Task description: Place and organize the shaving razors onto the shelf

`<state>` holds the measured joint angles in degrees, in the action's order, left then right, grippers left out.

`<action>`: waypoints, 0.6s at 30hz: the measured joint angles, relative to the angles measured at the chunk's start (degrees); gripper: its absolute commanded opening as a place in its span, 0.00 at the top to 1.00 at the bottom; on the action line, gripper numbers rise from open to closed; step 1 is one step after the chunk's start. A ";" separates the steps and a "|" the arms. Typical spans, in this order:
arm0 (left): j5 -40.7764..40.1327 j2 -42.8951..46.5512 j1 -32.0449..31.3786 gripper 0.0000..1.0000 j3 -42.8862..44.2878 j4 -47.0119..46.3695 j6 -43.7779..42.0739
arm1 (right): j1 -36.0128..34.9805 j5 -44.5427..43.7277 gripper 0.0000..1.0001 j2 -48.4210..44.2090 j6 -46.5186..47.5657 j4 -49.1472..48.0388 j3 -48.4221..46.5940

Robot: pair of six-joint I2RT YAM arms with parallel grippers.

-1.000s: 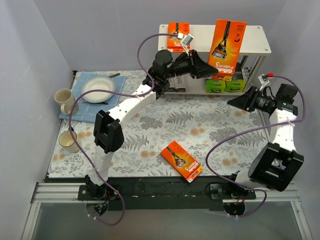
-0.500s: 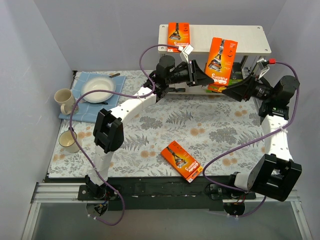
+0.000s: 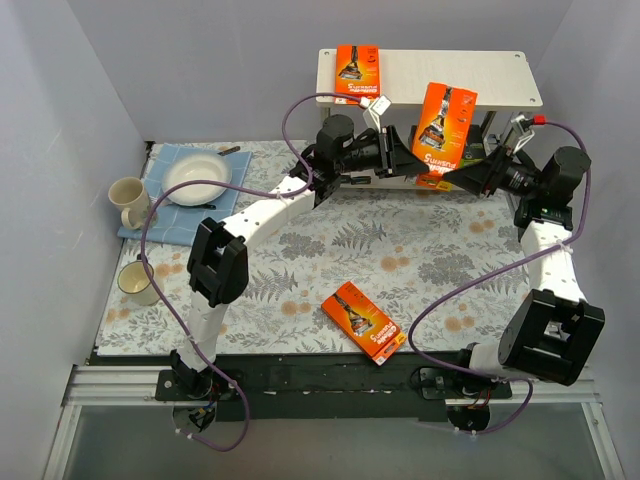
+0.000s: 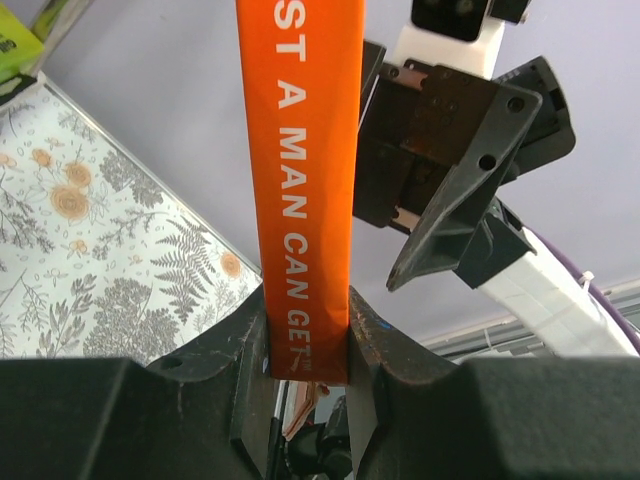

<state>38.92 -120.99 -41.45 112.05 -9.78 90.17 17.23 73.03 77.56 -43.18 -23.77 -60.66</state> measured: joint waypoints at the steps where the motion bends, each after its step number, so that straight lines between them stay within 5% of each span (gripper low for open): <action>1: 0.04 0.00 -0.04 1.00 -0.15 0.35 -0.22 | 0.00 -0.35 0.31 0.09 -0.13 -0.20 -0.07; 9: 0.48 0.61 -0.28 1.00 -1.09 0.63 -0.70 | -0.02 -1.07 0.59 2.51 -0.35 -0.50 -2.27; 13: 0.57 0.79 -0.26 0.57 -1.09 0.83 -2.08 | -0.07 -1.29 0.65 2.62 -0.15 0.87 -2.47; 18: 1.36 4.35 0.90 0.34 -5.16 4.52 -9.79 | -1.01 -1.20 0.68 7.48 -0.42 1.68 -9.51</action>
<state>40.27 -116.64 -40.56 106.89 -5.26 80.38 16.23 71.83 85.03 -43.59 -22.09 -70.17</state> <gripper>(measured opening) 0.555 0.389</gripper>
